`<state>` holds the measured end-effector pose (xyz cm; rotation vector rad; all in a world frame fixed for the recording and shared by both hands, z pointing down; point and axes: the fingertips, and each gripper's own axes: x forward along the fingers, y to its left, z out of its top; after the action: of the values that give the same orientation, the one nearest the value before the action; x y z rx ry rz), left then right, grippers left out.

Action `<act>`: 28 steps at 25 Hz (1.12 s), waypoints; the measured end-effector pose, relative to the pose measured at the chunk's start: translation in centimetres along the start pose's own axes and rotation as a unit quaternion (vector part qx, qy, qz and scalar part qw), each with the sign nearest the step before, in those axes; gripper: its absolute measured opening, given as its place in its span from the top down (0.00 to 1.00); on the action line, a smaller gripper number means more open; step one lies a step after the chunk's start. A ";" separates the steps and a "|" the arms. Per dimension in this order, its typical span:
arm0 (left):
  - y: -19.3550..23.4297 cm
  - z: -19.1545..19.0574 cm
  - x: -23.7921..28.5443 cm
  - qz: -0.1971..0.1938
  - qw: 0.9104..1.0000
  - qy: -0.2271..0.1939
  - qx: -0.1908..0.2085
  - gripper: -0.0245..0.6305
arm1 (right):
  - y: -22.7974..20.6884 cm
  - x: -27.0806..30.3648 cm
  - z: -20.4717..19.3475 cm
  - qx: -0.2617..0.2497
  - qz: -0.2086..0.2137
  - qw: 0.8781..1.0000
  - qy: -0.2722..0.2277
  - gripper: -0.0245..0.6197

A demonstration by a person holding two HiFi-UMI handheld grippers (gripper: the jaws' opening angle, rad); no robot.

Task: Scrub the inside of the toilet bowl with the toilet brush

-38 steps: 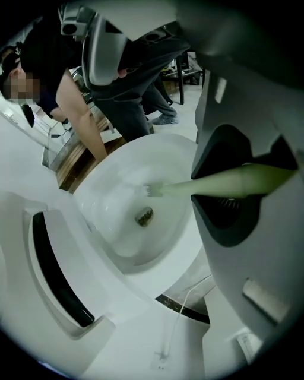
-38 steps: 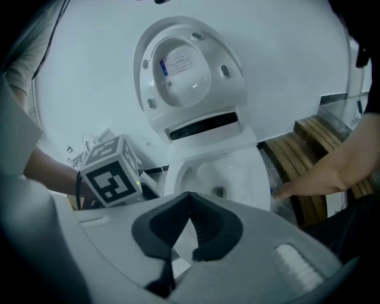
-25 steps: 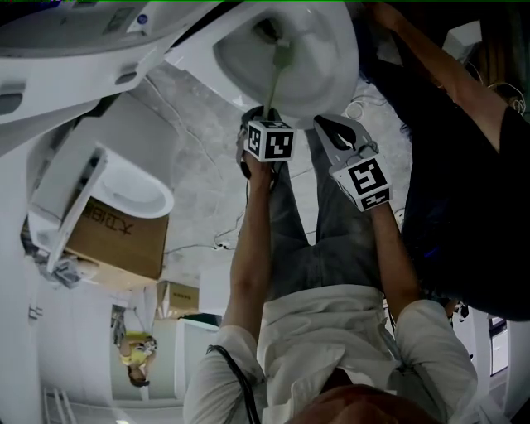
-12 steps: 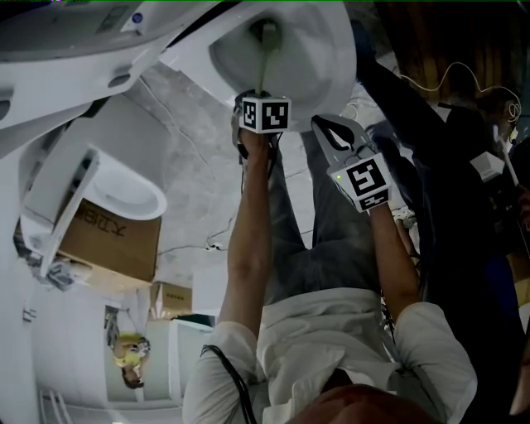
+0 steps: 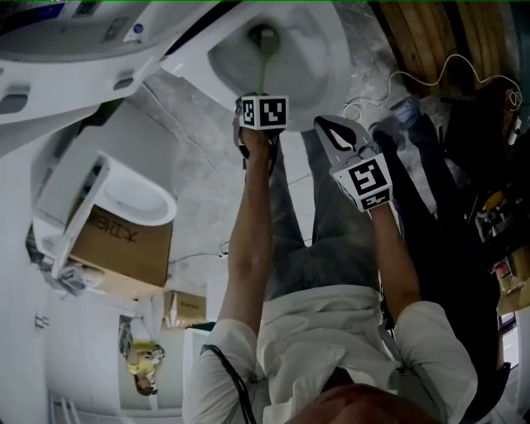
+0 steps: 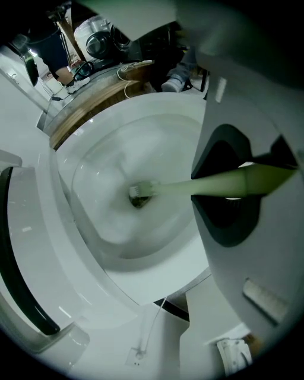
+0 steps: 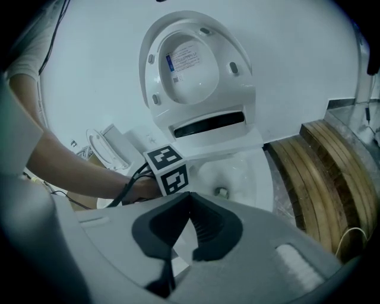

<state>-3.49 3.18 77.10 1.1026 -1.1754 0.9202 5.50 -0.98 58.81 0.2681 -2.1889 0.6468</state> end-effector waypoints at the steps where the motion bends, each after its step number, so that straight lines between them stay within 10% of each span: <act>1: -0.2 -0.5 -0.3 -0.004 1.000 0.002 -0.001 0.81 | 0.0 -0.3 0.0 0.001 -0.004 1.000 -0.001 0.95; 16: -0.2 -1.0 -13.8 -0.031 0.992 -0.099 0.073 0.81 | 1.4 -8.2 5.3 0.017 -0.086 0.994 -0.070 0.96; 28: -2.2 4.3 -29.6 -0.058 0.952 -0.245 0.176 0.81 | 3.1 -15.5 11.7 0.007 -0.148 0.978 -0.146 0.96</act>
<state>-7.41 -1.32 47.74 1.7439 -1.3557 0.8042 6.57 -4.95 39.54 0.7211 -2.3552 0.4793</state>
